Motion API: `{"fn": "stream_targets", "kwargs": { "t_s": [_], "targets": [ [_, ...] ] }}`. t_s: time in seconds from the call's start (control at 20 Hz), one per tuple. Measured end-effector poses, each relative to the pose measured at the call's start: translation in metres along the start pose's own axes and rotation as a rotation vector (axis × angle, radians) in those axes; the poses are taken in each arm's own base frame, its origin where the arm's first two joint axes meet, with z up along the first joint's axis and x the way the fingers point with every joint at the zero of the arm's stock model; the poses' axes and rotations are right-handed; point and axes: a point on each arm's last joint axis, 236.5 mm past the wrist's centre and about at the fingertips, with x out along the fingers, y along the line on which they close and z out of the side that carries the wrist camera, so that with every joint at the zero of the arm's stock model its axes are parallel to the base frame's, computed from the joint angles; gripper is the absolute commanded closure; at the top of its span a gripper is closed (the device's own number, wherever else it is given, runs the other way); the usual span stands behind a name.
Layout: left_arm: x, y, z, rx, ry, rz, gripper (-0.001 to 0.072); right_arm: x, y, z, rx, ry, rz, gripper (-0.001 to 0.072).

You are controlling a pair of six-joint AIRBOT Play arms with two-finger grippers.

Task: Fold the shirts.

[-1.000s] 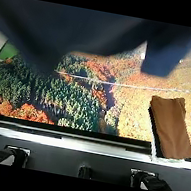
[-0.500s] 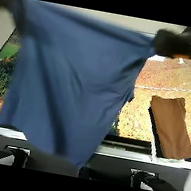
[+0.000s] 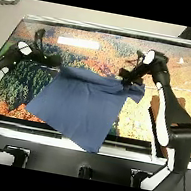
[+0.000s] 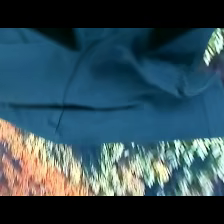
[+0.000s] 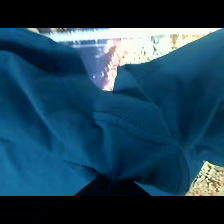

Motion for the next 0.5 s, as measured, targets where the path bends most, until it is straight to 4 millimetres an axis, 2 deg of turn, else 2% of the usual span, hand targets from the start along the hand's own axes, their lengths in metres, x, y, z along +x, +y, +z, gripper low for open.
{"fn": "stream_targets", "kwargs": {
  "t_s": [0.1, 0.2, 0.25, 0.3, 0.35, 0.4, 0.5],
  "targets": [
    [0.0, 0.007, -0.023, -0.01, 0.115, -0.006, 0.0006, 0.01, -0.006, -0.004, -0.019, 0.03, -0.014, 0.0682],
    [-0.016, 0.022, -0.044, -0.028, 0.231, 0.004, 0.0018, 0.009, -0.014, -0.007, -0.057, 0.043, -0.048, 0.0682],
    [-0.03, 0.032, -0.057, -0.052, 0.289, 0.01, 0.0048, 0.009, -0.021, -0.008, -0.08, 0.052, -0.078, 0.0682],
    [-0.044, 0.041, -0.067, -0.085, 0.324, 0.016, 0.0135, 0.006, -0.03, -0.011, -0.103, 0.064, -0.118, 0.0682],
    [-0.06, 0.051, -0.079, -0.125, 0.349, 0.024, 0.0187, 0.002, -0.038, -0.014, -0.124, 0.08, -0.152, 0.0682],
    [-0.073, 0.058, -0.096, -0.164, 0.377, 0.034, 0.0187, 0.0, -0.046, -0.017, -0.138, 0.095, -0.183, 0.0682],
    [-0.093, 0.063, -0.142, -0.238, 0.44, 0.038, 0.0181, -0.003, -0.055, -0.02, -0.157, 0.11, -0.222, 0.0682]
  ]
}}
